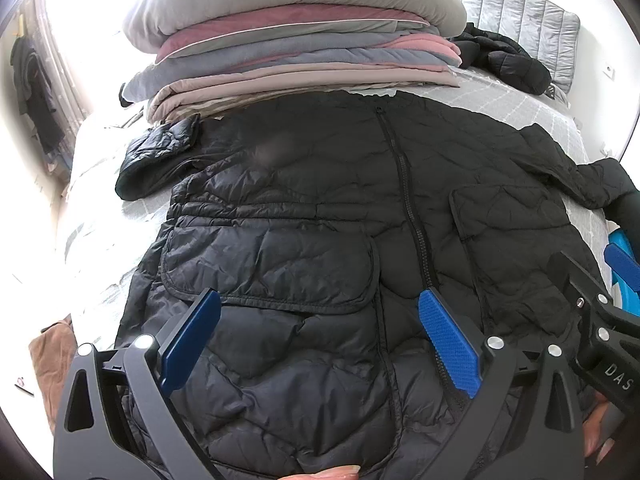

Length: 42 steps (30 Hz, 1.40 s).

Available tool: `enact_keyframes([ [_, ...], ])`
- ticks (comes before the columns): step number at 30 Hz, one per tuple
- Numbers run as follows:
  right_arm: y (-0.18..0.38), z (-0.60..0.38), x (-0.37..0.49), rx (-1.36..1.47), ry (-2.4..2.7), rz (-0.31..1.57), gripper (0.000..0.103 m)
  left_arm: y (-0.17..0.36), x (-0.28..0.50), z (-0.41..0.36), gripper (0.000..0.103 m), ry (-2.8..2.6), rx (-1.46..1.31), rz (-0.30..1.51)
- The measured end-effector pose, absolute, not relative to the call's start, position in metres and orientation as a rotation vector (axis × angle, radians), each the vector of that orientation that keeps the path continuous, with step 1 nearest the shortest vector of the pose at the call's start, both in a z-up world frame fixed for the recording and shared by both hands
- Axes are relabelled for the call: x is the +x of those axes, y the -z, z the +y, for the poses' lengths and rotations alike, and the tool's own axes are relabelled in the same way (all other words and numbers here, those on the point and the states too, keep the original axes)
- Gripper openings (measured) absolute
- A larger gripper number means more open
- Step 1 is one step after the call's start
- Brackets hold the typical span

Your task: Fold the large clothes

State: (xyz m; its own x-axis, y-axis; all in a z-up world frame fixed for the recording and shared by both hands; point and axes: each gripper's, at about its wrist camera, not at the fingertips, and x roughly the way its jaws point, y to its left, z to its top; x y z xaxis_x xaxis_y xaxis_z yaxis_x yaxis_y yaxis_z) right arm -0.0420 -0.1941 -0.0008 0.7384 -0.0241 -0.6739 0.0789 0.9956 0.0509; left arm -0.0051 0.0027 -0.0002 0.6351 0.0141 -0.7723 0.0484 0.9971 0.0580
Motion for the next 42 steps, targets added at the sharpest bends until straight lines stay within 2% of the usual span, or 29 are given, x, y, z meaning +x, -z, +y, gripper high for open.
enact_keyframes([
  [15,0.0,-0.195,-0.042,0.081,0.054,0.739,0.097,0.001,-0.005,0.004,0.095,0.02,0.077,0.885],
  [21,-0.008,-0.221,-0.042,0.168,0.051,0.719,0.097,0.002,-0.003,0.011,0.095,0.016,0.062,0.892],
  [26,-0.02,-0.297,-0.041,0.405,0.075,0.704,0.097,0.004,-0.001,0.022,0.095,0.007,0.04,0.906],
  [31,-0.002,-0.43,-0.047,0.843,0.15,0.664,0.097,0.007,0.005,0.03,0.095,0.004,-0.004,0.937],
  [37,0.02,-0.539,-0.03,0.919,0.331,0.673,0.097,0.015,0.014,0.033,0.095,-0.001,-0.025,0.967],
  [42,0.042,-0.58,-0.007,0.934,0.411,0.705,0.097,0.021,0.021,0.029,0.095,0.004,-0.023,0.988],
])
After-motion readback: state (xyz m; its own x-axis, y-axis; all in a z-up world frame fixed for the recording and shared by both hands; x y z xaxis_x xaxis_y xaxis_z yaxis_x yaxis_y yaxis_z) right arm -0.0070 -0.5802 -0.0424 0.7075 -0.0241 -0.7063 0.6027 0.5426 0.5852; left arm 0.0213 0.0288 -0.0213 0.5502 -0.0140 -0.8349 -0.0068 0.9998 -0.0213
